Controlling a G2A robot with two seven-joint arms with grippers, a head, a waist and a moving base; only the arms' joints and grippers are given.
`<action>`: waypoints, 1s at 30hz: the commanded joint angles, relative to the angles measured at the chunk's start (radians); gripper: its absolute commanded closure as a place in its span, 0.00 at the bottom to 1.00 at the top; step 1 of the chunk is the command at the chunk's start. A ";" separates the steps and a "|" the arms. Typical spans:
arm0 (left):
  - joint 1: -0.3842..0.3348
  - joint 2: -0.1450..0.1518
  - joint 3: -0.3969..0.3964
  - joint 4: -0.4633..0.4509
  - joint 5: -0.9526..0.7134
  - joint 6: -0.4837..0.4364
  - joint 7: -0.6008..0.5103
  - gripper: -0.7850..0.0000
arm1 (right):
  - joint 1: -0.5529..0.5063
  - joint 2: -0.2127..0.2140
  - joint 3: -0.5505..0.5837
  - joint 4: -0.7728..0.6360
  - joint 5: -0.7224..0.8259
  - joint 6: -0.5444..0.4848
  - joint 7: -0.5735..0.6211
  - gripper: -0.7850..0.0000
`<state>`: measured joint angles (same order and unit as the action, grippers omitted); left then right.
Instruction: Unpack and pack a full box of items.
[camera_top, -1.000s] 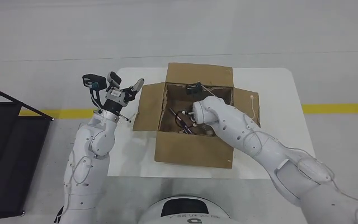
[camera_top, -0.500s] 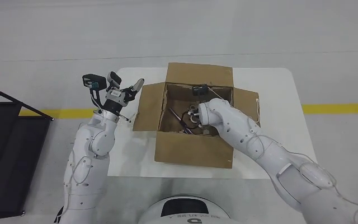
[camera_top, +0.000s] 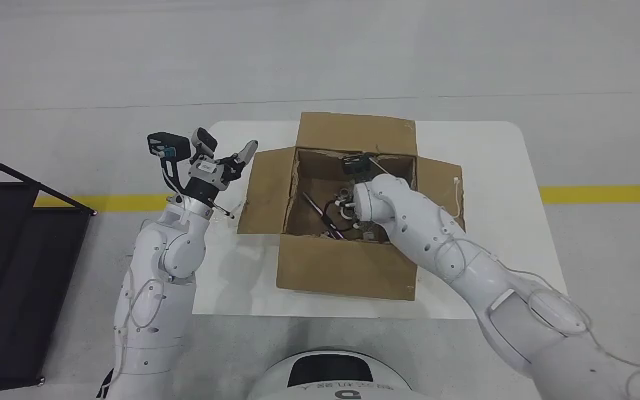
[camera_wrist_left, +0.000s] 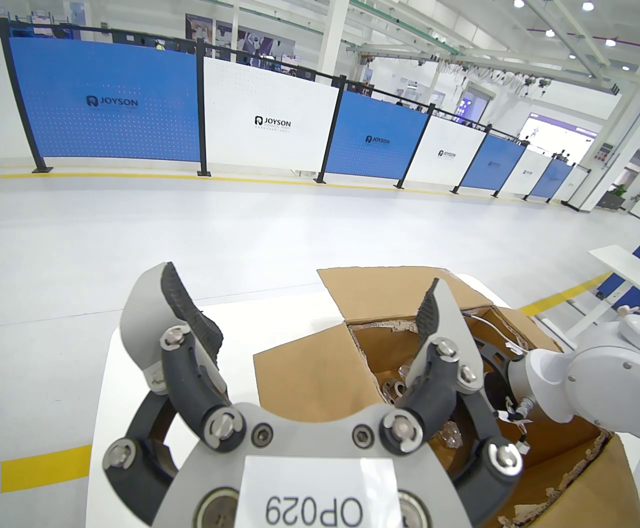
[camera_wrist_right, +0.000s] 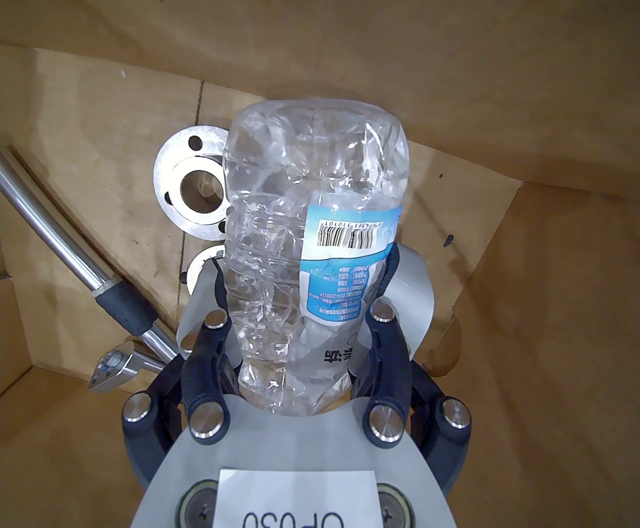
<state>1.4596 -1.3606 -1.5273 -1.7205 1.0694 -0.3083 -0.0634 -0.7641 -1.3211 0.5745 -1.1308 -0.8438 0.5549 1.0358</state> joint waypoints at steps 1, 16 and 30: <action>0.000 0.000 0.000 0.000 0.000 0.000 0.000 0.00 | -0.002 -0.002 0.008 0.008 0.004 -0.003 -0.002 1.00; 0.000 0.000 0.000 0.000 0.000 0.000 0.000 0.00 | -0.273 0.107 0.244 -0.391 -0.137 -0.042 -0.073 1.00; 0.000 0.000 0.000 0.000 0.000 0.000 0.000 0.00 | -0.417 0.154 0.430 -0.540 -0.128 -0.156 -0.031 0.55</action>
<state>1.4596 -1.3606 -1.5273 -1.7205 1.0694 -0.3083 -0.0634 -1.1935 -1.1642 1.0089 -1.6886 -0.9780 0.3962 1.0048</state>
